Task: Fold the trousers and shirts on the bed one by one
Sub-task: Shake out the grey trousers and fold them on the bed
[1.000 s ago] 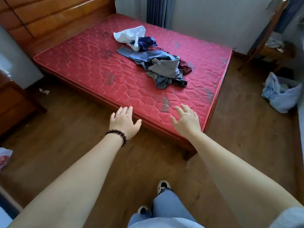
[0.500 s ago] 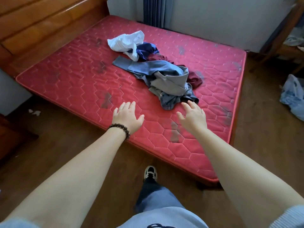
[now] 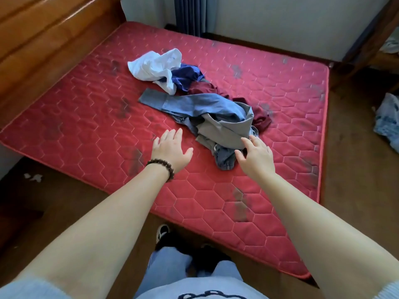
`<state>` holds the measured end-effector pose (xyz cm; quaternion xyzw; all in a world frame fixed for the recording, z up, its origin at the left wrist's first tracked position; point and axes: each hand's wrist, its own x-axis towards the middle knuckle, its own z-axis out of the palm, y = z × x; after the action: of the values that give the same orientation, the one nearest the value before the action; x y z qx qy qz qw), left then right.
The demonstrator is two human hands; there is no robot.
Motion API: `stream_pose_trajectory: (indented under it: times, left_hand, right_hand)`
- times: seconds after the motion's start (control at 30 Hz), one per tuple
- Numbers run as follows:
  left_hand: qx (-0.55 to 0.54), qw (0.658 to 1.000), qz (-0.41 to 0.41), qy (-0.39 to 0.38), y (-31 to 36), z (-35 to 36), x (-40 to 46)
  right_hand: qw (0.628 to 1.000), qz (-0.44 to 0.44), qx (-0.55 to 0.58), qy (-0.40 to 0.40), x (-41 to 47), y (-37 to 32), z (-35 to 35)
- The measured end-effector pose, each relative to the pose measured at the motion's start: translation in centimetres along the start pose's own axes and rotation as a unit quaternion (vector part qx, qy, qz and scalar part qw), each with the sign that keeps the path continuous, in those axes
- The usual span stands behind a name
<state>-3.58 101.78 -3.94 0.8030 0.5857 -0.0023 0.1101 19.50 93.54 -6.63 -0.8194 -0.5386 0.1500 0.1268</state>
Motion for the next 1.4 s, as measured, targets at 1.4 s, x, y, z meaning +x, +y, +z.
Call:
stream_pose_trajectory:
  times: [1.4]
  left_hand:
    - [0.002,0.94,0.31,-0.142,8.1,20.2,37.4]
  right_hand:
    - [0.97,0.069,-0.194,-0.127,32.1,9.2,13.0]
